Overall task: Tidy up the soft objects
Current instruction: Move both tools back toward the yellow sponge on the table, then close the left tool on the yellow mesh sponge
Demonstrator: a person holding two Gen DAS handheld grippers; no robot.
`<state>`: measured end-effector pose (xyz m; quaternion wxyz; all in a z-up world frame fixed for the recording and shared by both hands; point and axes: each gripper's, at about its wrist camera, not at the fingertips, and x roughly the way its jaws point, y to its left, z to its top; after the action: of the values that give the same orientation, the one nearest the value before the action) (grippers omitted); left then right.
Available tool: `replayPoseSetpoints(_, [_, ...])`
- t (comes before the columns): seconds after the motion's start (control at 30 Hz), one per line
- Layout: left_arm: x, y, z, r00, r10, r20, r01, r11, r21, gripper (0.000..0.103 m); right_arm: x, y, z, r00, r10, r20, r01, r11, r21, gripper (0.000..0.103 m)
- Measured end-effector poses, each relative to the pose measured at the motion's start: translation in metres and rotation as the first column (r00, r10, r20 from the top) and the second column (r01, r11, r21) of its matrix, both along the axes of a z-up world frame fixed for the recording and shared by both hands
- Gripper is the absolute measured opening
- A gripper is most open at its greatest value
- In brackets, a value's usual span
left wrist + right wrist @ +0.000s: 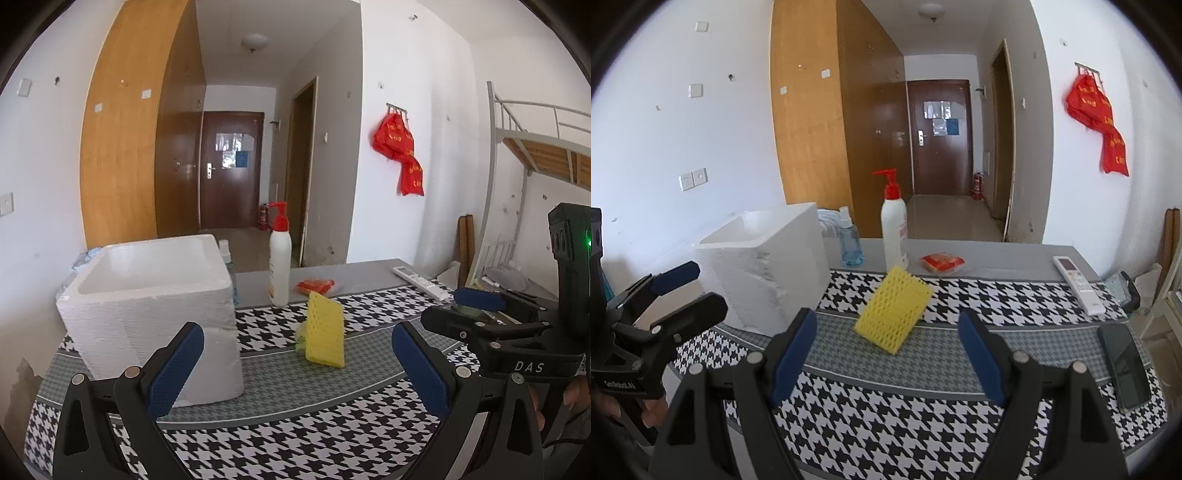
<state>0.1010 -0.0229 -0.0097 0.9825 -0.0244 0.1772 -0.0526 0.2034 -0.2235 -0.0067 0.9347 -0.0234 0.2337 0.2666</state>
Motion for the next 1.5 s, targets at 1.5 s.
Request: replayPoseSetpoints(1.5, [0.079, -0.043, -0.036, 0.985, -0.043, -0.168, 0.054, 0.997, 0.063, 0.102, 0.046, -0.041, -0.037, 0.989, -0.087, -0.121, 0.09, 0.996, 0.016, 0.082])
